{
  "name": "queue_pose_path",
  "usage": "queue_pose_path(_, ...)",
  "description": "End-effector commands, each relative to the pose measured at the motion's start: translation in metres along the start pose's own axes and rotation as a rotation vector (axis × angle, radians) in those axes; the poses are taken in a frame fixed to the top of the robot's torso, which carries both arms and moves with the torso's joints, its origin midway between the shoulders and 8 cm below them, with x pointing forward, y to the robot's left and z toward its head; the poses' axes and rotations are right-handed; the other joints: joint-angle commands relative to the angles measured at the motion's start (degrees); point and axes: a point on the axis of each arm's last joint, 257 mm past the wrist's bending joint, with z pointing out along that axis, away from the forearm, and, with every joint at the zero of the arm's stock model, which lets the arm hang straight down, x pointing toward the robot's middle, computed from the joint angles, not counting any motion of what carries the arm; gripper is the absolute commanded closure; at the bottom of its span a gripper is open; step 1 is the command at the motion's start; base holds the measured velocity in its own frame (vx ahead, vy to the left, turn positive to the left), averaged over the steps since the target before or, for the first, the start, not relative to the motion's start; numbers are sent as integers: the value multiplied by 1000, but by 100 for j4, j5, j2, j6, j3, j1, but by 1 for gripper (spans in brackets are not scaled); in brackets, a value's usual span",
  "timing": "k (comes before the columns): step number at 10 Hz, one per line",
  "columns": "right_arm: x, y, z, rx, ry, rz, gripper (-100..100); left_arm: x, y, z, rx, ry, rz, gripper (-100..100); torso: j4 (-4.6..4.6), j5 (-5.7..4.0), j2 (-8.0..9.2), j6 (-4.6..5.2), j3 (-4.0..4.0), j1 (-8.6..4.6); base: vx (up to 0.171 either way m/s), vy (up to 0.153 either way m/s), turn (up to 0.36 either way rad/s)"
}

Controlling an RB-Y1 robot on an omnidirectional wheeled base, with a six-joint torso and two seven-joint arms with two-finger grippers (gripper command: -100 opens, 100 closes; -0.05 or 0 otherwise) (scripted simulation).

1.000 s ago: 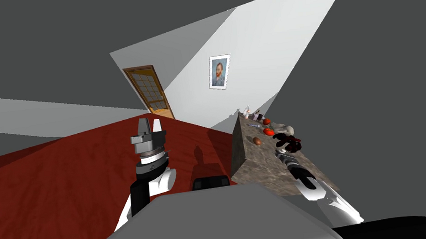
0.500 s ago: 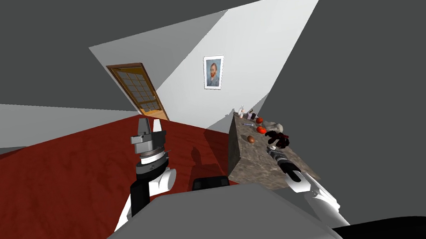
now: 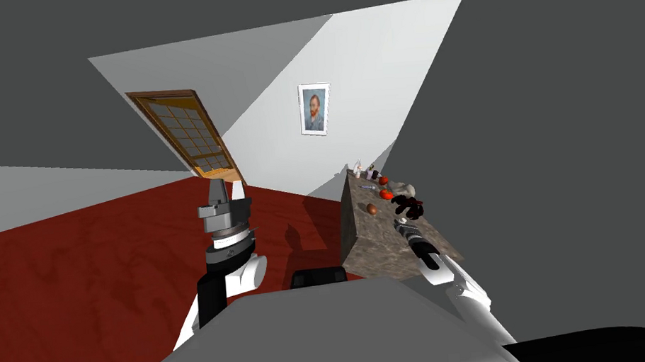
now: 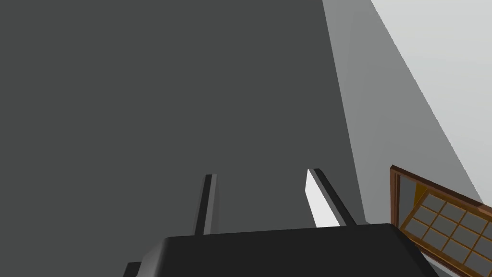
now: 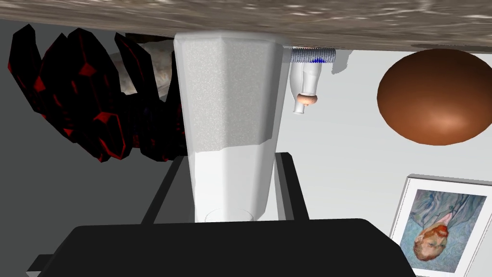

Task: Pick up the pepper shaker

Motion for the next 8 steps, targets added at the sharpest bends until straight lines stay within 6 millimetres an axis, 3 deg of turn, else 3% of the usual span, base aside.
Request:
queue_pose_path(1, 1, 27, 3, -20, 9, -3, 100, 0, 0, 0, 0, 0, 0, 0, 0, 0, 0, 0, 0, 0, 17, -64, -198)
queue_pose_path(3, -20, 37, 5, -36, -30, -5, 100, 0, 0, 0, 0, 0, 0, 0, -1, -1, -3, 4, -2, -7, 10, -34, -67)
queue_pose_path(4, -20, 37, 5, -37, -32, -5, 100, 0, 0, 0, 0, 0, 0, 0, 2, 1, 1, -2, 1, 4, -3, -5, 12)
queue_pose_path(5, -20, 61, 6, -50, -26, -5, 100, 0, 0, 0, 0, 0, 0, 0, 2, 3, 5, -3, 4, 12, 17, -43, -263)
queue_pose_path(6, -32, 67, 6, -62, -51, -6, 100, 0, 0, 0, 0, 0, 0, 0, -1, -1, 3, 9, 1, 1, 17, -42, -132)
queue_pose_path(7, -24, 62, 6, -55, -39, -5, 100, 0, 0, 0, 0, 0, 0, 0, 2, 1, 0, -1, 1, -1, 6, -15, 4)
queue_pose_path(8, -25, 63, 6, -55, -41, -6, 0, 0, 0, 0, 0, 0, 0, 0, 0, 0, 3, 0, 1, 4, 0, 0, 0)
